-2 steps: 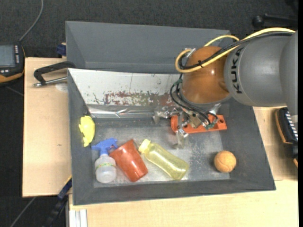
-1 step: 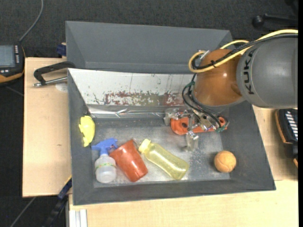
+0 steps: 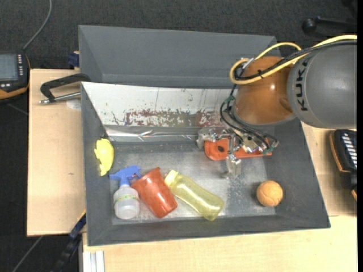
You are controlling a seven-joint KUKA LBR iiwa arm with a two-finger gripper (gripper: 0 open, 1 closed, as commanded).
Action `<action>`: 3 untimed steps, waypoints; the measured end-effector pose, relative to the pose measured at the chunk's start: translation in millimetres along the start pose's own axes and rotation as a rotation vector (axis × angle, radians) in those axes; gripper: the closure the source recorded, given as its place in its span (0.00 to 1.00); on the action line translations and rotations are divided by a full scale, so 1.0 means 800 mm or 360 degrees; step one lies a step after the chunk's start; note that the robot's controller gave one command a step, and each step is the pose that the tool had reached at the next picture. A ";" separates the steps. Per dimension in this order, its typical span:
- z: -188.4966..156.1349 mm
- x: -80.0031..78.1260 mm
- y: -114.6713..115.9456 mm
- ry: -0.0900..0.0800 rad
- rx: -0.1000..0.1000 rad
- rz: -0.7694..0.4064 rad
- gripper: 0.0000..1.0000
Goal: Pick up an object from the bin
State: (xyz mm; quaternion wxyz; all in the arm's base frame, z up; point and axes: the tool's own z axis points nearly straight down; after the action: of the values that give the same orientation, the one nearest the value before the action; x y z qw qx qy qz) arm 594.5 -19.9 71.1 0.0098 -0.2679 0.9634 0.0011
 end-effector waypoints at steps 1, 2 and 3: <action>0.000 -0.001 -0.010 -0.0001 0.0003 -0.0504 0.00; -0.014 0.013 -0.039 -0.0009 0.0001 -0.0375 0.00; 0.000 0.014 -0.028 -0.0007 0.0004 -0.1133 1.00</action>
Offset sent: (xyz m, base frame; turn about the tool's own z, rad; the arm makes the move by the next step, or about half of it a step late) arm 0.0063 -0.0525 0.0181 -0.1299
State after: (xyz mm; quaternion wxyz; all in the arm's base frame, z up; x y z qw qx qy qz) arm 596.7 -45.0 71.2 0.0119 -0.5868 0.8096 -0.0031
